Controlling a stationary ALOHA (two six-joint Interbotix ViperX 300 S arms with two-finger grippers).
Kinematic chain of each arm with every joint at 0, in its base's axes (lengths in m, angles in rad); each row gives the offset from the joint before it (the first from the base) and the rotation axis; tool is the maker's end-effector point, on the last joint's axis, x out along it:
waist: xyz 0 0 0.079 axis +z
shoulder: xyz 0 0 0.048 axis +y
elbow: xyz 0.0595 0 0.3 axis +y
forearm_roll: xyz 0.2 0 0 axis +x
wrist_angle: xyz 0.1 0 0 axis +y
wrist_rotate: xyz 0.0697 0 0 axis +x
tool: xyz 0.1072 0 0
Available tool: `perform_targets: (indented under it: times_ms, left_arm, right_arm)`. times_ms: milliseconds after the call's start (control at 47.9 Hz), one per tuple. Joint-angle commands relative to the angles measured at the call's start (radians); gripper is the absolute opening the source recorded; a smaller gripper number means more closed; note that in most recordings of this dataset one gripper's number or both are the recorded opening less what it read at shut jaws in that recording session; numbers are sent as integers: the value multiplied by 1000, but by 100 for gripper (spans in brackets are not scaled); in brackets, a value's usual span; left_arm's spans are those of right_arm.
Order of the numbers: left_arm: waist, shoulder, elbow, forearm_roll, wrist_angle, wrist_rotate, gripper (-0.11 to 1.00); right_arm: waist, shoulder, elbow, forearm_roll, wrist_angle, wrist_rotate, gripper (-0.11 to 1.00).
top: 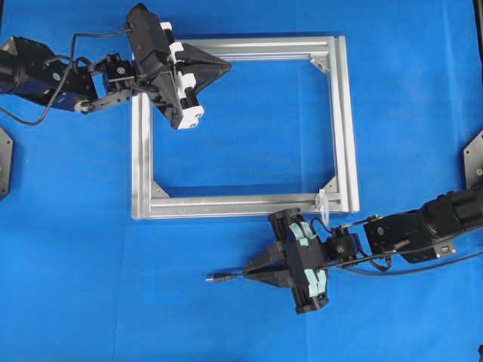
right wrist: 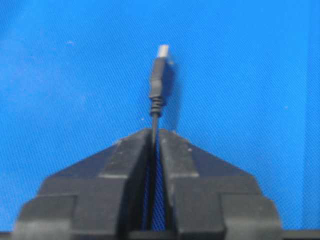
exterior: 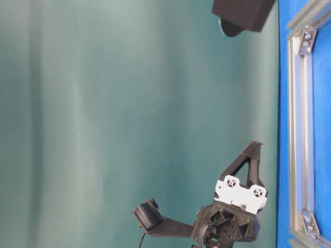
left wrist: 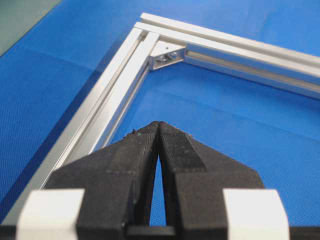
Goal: Insert the wire through the string loop located on the right side.
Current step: 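Close the right gripper on the black cable just below the USB plug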
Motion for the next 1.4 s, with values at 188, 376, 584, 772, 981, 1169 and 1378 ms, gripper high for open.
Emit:
perform_targets:
  times_ms: [188,376,584,772,981,1169,1378]
  left_arm:
    - [2,-28,-11,3,-8,0,0]
    - [2,-28,-14,3,-8,0,0]
    - [2,-26,-17,3,-8,0,0]
    - [2,-26,-17,3,-9,0,0]
    - [2,-26,-18,3,-15,0,0]
    - [2,-26,-17,3,-15,0,0]
    - [2,-26,-18,3,-15,0,0]
  right_arm:
    - [9,-18,-15,-2,14,-2,-3]
    - [11,-52,-9,-2,20,0,-3]
    - [8,-160,-6,-2,66,-11,-3]
    - [5,-275,-6,-2,150,-44,-3]
    - [3,-302,-8,-2,181,-49,-3]
    - [3,-302,-6,-2,181,-52,-3]
    - [3,-302,-5,-2,187,-52,-3]
